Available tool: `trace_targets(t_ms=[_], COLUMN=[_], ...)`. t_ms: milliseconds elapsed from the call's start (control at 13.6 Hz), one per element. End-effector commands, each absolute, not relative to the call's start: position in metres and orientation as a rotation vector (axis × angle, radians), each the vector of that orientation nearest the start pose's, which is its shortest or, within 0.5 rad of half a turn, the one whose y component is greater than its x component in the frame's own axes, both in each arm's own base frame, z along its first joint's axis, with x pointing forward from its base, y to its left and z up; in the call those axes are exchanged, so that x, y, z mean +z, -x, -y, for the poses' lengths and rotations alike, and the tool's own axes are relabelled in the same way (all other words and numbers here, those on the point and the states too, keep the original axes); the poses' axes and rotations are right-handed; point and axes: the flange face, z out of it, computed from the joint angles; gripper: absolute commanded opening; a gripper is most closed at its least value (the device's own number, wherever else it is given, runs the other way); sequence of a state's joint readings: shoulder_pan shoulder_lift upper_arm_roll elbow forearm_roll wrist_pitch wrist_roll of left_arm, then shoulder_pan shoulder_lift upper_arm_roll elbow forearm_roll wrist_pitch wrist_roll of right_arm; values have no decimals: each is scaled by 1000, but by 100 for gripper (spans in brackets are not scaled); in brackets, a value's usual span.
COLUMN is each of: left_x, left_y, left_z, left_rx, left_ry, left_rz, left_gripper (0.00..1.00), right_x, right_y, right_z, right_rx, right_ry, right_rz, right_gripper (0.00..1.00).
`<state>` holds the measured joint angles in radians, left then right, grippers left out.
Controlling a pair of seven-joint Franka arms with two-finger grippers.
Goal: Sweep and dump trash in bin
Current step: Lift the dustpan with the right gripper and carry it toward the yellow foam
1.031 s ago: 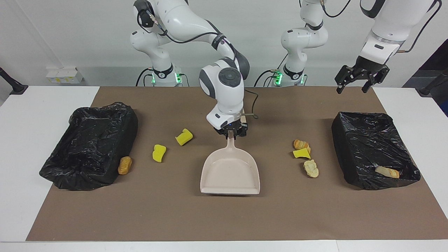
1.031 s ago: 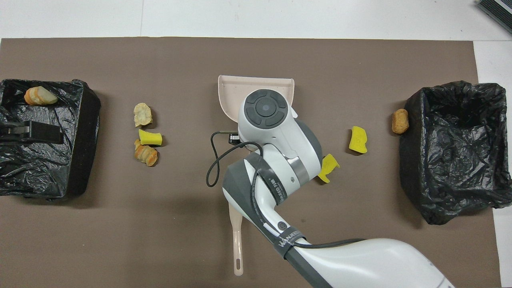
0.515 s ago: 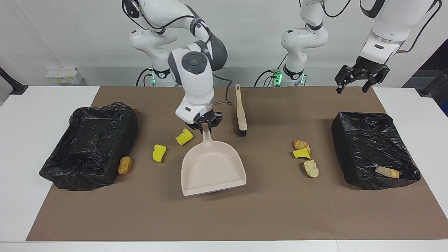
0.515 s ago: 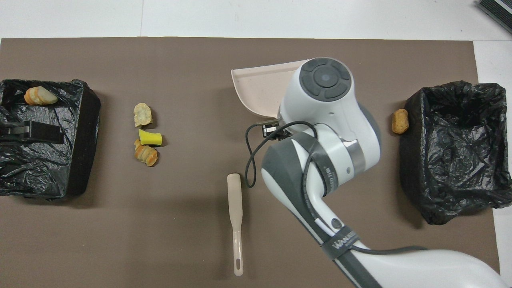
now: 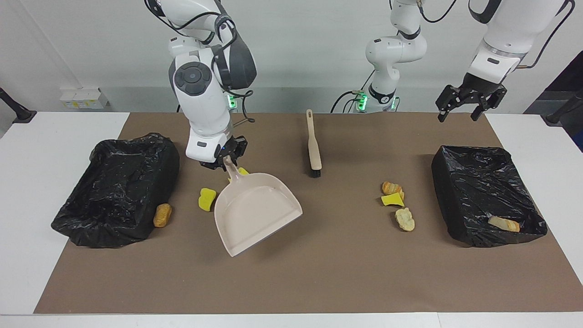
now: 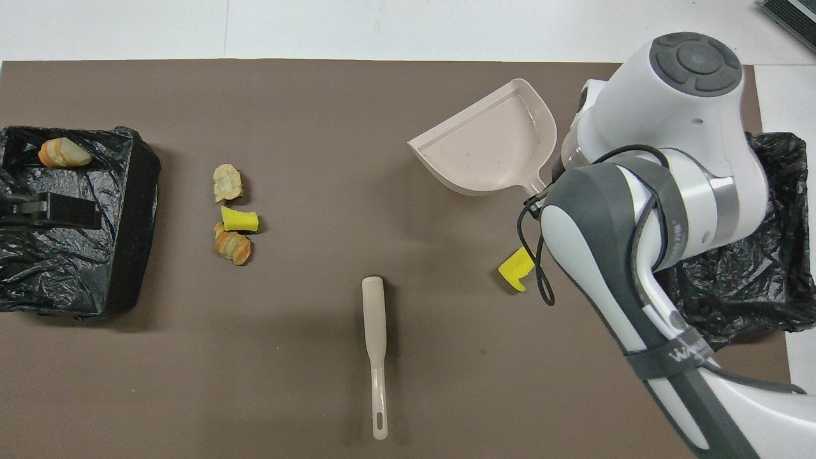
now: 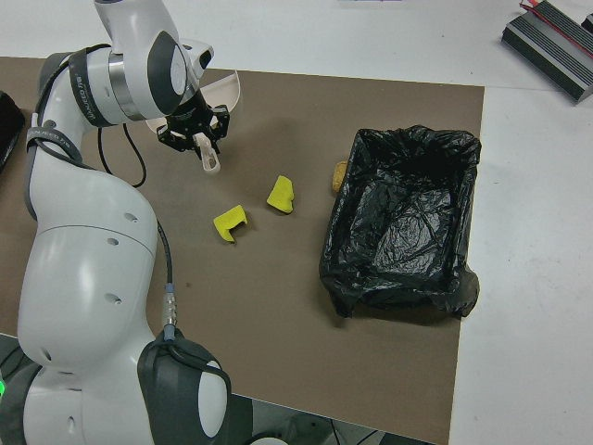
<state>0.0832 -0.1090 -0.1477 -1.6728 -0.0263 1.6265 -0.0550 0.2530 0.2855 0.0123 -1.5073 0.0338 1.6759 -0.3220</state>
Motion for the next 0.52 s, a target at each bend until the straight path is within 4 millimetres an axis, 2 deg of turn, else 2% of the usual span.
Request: trace_targets(t_ms=[0, 221, 442], left_x=[640, 640, 640], left_y=[-520, -520, -519], left_z=[40, 40, 46], left_rx=[-96, -96, -96], left_ry=[3156, 3158, 3157], left_rz=[0, 2, -3], left_gripper=[100, 100, 100], right_x=[493, 489, 487], right_y=[-603, -604, -611], right_z=[-164, -145, -113], right_rx=[193, 214, 218], right_ry=[2920, 2888, 2835], right_rz=[1029, 1174, 1287], right_gripper=[0, 0, 0])
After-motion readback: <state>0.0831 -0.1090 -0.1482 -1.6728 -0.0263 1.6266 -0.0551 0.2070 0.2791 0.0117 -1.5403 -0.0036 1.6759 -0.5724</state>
